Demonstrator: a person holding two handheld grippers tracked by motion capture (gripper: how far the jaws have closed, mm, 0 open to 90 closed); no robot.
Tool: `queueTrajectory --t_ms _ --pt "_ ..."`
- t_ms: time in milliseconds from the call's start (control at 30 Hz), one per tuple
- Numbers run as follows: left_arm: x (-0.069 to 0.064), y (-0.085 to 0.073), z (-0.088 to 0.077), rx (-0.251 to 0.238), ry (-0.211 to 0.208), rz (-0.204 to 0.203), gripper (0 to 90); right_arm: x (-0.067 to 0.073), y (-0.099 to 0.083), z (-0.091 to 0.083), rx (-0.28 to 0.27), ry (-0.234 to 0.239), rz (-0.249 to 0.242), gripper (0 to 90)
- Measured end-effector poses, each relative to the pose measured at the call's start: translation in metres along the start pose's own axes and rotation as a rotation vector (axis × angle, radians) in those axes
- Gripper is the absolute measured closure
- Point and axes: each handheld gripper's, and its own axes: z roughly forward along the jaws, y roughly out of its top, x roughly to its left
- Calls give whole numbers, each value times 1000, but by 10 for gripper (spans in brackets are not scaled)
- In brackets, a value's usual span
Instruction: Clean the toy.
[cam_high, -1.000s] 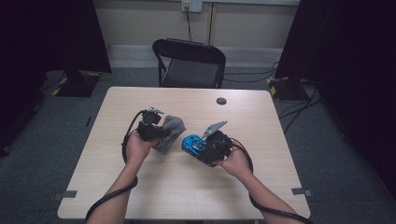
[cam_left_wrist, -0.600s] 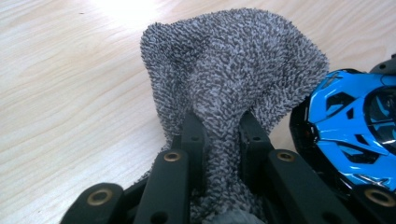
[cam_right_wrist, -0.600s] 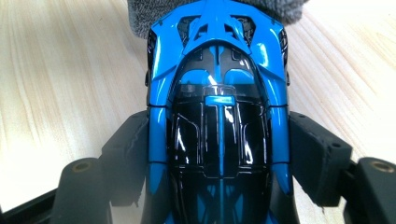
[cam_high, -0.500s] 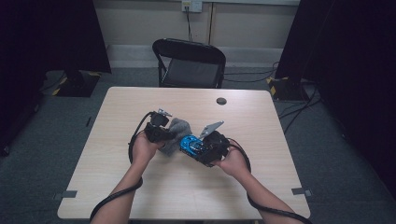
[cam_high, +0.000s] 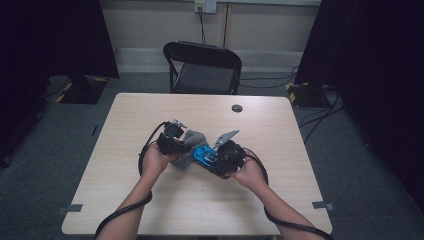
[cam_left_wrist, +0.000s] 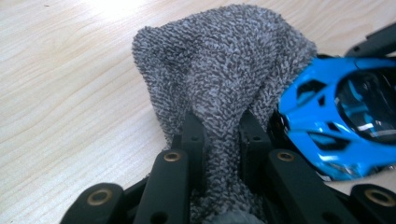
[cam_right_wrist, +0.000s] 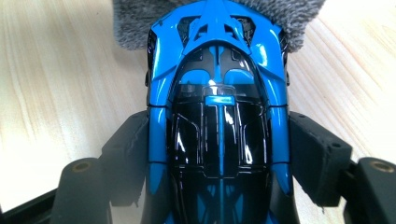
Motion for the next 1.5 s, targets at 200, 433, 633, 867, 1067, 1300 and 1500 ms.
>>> queueTrajectory --t_ms 200,433,633,867,1067,1300,1500 --pt "0 -3 -4 -5 -10 -4 765 -3 -2 -1 3 -8 7 288" --pt "4 -9 -10 -3 6 -20 764 -4 -3 -3 10 -18 12 289" --pt "2 -15 -15 -8 -18 -11 764 -10 -6 -5 7 -34 35 288" --pt "-1 -23 -17 -13 -44 -11 764 -13 -7 -4 10 -40 45 289" --pt "-6 -31 -19 -14 -69 1 764 -18 -7 -6 9 -58 61 288" --pt "-14 -35 -21 -10 -86 24 762 -24 -6 -8 1 -64 82 288" --pt "-10 -35 -29 -28 -74 15 762 -23 -5 -10 1 -65 72 288"
